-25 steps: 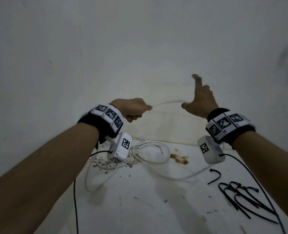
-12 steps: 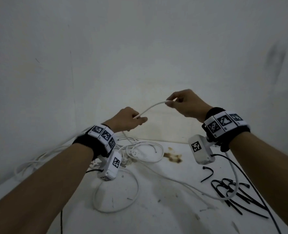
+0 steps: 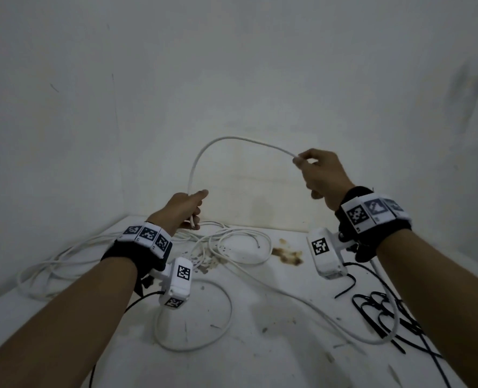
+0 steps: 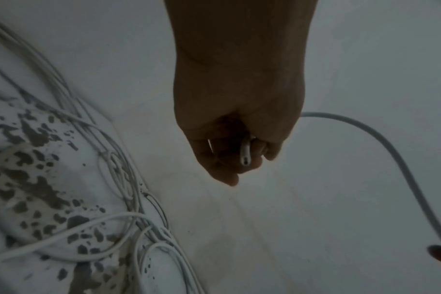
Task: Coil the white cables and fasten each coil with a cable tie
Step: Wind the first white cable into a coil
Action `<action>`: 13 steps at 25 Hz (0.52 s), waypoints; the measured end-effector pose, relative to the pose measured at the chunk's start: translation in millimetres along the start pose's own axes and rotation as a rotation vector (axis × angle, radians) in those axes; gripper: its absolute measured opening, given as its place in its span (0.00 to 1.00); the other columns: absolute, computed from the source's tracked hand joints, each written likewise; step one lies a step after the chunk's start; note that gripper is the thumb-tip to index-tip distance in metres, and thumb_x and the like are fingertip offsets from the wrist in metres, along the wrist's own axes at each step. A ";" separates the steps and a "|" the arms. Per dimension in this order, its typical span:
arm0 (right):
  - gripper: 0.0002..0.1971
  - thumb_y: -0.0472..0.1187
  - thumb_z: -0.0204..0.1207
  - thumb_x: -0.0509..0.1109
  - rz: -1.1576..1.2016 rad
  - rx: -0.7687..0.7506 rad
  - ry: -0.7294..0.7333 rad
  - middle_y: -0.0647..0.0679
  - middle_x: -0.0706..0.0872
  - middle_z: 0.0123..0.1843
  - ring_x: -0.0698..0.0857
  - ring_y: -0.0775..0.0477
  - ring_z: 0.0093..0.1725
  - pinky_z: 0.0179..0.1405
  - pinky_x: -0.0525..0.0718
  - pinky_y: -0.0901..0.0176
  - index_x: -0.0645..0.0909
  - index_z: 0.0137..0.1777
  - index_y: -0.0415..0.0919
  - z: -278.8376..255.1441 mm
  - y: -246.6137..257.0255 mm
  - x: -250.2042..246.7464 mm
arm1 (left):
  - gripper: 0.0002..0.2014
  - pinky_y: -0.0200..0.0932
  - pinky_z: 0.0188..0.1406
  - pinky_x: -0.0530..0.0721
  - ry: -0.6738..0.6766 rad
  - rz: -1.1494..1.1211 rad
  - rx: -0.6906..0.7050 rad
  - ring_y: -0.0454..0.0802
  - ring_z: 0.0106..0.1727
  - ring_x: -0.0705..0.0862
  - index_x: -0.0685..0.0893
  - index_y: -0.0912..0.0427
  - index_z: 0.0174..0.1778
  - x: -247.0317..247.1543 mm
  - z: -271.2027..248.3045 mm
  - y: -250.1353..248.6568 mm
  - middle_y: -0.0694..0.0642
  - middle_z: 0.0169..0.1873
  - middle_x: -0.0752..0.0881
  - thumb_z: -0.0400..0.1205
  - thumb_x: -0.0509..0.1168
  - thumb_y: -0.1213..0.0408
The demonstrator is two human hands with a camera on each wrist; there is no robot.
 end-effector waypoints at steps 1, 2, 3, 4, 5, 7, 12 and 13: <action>0.06 0.46 0.83 0.68 -0.027 0.009 0.027 0.46 0.76 0.29 0.72 0.46 0.22 0.14 0.67 0.67 0.83 0.47 0.47 -4.7 -7.9 5.4 | 0.21 0.41 0.21 0.80 0.008 -0.014 0.015 0.47 0.19 0.71 0.76 0.58 0.43 3.2 0.4 -3.1 0.52 0.26 0.71 0.85 0.58 0.42; 0.06 0.48 0.84 0.67 -0.082 0.021 0.051 0.44 0.80 0.29 0.75 0.45 0.20 0.14 0.69 0.65 0.83 0.48 0.48 -11.0 -14.9 9.4 | 0.23 0.39 0.18 0.75 0.005 -0.059 0.032 0.46 0.18 0.67 0.76 0.57 0.46 5.8 1.1 -7.0 0.51 0.24 0.69 0.86 0.51 0.39; 0.06 0.50 0.84 0.66 -0.183 0.036 0.093 0.43 0.85 0.32 0.79 0.44 0.20 0.16 0.73 0.62 0.82 0.51 0.50 -18.8 -23.1 14.3 | 0.24 0.36 0.17 0.68 -0.002 -0.137 0.048 0.45 0.17 0.62 0.74 0.56 0.48 8.2 1.6 -10.9 0.50 0.23 0.66 0.87 0.46 0.38; 0.07 0.51 0.84 0.65 -0.339 0.049 0.150 0.41 0.88 0.37 0.82 0.43 0.23 0.20 0.78 0.60 0.82 0.55 0.52 -27.2 -32.9 20.5 | 0.23 0.35 0.16 0.62 0.004 -0.217 0.079 0.45 0.17 0.59 0.73 0.56 0.48 11.5 1.8 -15.5 0.50 0.23 0.64 0.89 0.43 0.42; 0.09 0.52 0.85 0.63 -0.522 0.040 0.209 0.41 0.90 0.44 0.86 0.42 0.30 0.28 0.83 0.57 0.83 0.58 0.53 -33.6 -43.3 27.5 | 0.19 0.34 0.16 0.59 0.021 -0.285 0.125 0.44 0.16 0.58 0.72 0.56 0.48 17.5 2.5 -22.2 0.50 0.24 0.64 0.91 0.44 0.47; 0.15 0.53 0.85 0.62 -0.785 -0.007 0.359 0.42 0.89 0.60 0.88 0.39 0.51 0.51 0.86 0.52 0.85 0.62 0.49 -50.8 -63.9 51.2 | 0.12 0.34 0.16 0.63 0.083 -0.395 0.170 0.43 0.16 0.63 0.73 0.56 0.49 37.6 -2.1 -28.8 0.51 0.28 0.67 0.91 0.47 0.58; 0.16 0.50 0.87 0.60 -0.786 -0.232 0.872 0.46 0.88 0.59 0.85 0.48 0.55 0.51 0.77 0.59 0.86 0.60 0.43 -116.6 -65.9 108.7 | 0.12 0.46 0.40 0.86 0.392 -0.308 0.184 0.50 0.37 0.85 0.82 0.58 0.55 116.8 -17.5 -16.5 0.53 0.36 0.83 0.91 0.53 0.60; 0.16 0.49 0.87 0.60 -0.706 -0.272 0.874 0.50 0.88 0.51 0.84 0.54 0.48 0.45 0.76 0.63 0.86 0.55 0.41 -121.7 -56.3 107.7 | 0.13 0.44 0.41 0.85 0.447 -0.182 0.200 0.50 0.39 0.86 0.83 0.58 0.56 128.1 -20.1 -11.2 0.54 0.37 0.84 0.90 0.54 0.59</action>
Point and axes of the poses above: each hand's wrist, its own z-axis towards the middle knuckle, its own x-axis out of the palm, y = z × x, the point moved 8 cm from there along z, towards the middle knuckle
